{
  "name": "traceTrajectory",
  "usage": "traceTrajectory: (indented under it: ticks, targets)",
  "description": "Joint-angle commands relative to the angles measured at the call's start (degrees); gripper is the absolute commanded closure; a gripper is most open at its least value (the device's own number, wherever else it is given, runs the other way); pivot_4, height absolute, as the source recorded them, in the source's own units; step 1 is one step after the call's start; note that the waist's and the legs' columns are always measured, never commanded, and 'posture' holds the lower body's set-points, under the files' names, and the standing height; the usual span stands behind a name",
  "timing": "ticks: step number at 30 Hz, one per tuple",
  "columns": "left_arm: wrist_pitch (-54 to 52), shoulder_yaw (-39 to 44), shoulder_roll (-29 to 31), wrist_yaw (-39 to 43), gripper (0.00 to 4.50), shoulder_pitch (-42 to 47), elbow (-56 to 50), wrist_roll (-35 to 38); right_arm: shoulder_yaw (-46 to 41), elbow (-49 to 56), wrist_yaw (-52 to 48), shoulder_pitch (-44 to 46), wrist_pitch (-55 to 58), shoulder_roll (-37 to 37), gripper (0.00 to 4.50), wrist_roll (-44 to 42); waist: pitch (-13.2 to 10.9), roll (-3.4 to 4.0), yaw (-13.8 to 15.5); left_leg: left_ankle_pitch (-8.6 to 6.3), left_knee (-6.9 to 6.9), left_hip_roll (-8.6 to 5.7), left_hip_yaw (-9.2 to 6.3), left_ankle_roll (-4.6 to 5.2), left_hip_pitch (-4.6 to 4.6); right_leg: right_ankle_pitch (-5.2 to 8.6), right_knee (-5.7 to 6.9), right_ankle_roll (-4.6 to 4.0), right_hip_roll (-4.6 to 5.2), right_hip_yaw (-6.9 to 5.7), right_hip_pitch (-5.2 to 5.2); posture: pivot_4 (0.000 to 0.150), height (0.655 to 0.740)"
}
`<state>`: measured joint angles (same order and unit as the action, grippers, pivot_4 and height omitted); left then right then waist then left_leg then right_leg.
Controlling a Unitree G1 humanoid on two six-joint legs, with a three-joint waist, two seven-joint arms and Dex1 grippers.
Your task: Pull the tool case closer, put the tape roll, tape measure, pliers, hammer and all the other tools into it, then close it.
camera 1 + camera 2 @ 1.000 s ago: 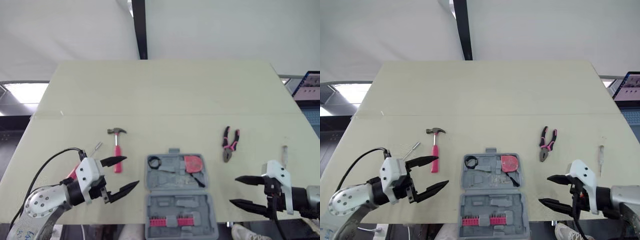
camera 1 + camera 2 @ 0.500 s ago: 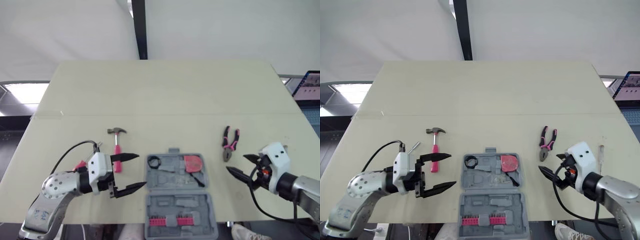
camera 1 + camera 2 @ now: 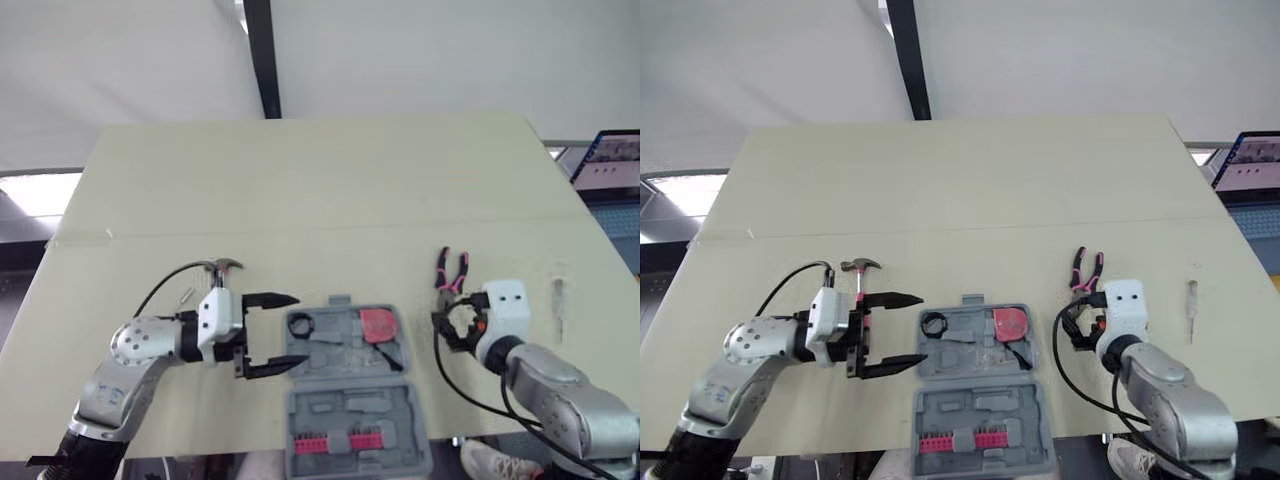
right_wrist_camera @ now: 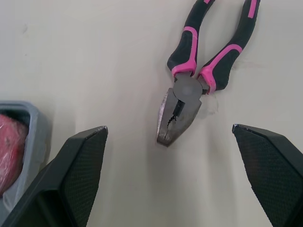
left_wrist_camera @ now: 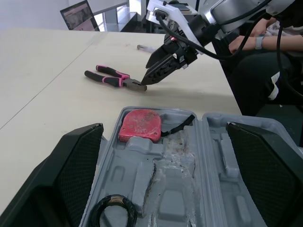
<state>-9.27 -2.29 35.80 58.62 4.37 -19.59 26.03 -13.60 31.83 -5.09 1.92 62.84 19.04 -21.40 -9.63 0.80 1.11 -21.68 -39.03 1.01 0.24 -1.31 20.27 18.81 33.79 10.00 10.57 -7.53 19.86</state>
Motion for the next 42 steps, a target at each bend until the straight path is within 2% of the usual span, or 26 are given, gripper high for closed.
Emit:
traceTrajectory:
  ticks: [1,6,15,34,37,39,42]
  targets:
    - [-0.90,-0.46,-0.43,-1.52,0.00,0.69,-2.65,-0.24,0.06,-3.17,2.39,2.82,-1.85,-1.88,0.04,1.96,0.00,0.00,-0.01,0.00,0.00,0.00,0.03,0.00,0.00,0.00,0.01,0.00,0.00,0.03,0.01,0.150,0.7400]
    - [-4.73,0.08,0.48,-4.11,0.00,1.53,-6.25,0.28,0.89,-9.45,4.88,7.60,-3.47,-4.93,0.04,4.68,0.01,0.01,-0.04,0.00,-0.01,0.01,0.11,0.00,0.02,0.00,0.07,0.00,0.00,0.11,0.11,0.150,0.7400]
    - [-9.83,0.57,1.40,-6.29,0.00,3.17,-9.99,1.67,2.33,-16.80,6.39,10.56,-6.67,-6.63,0.04,8.71,0.02,0.03,-0.74,0.00,0.02,0.02,0.28,0.01,0.08,0.00,0.20,0.00,0.00,0.21,0.35,0.150,0.7400]
    - [-6.97,0.36,0.54,-8.44,0.00,-0.36,-8.89,-0.98,1.81,-18.15,6.16,11.65,-6.46,-7.66,0.04,10.03,0.02,0.03,-1.29,0.00,0.03,0.02,0.30,0.01,0.07,0.00,0.22,0.00,0.00,0.26,0.37,0.150,0.7400]
    - [-6.79,0.37,0.54,-8.50,0.00,-0.63,-8.99,-1.08,1.87,-18.36,6.15,11.78,-6.33,-7.63,0.97,10.16,0.02,0.04,-1.30,0.00,0.03,0.02,0.31,0.01,0.06,0.00,0.22,0.00,0.00,0.27,0.37,0.150,0.7400]
    - [-6.67,0.35,0.56,-8.52,0.00,-0.80,-9.02,-1.18,1.85,-18.57,6.21,11.96,-6.34,-7.70,1.83,10.35,0.02,0.04,-1.32,0.00,0.04,0.02,0.31,0.01,0.06,0.00,0.23,0.00,0.00,0.26,0.38,0.150,0.7400]
    - [-6.48,0.35,0.63,-8.51,0.00,-1.01,-9.02,-1.30,1.83,-18.93,6.27,12.26,-6.43,-7.79,3.41,10.66,0.03,0.04,-1.27,0.00,0.04,0.02,0.32,0.01,0.07,0.00,0.23,0.00,0.00,0.27,0.39,0.150,0.7400]
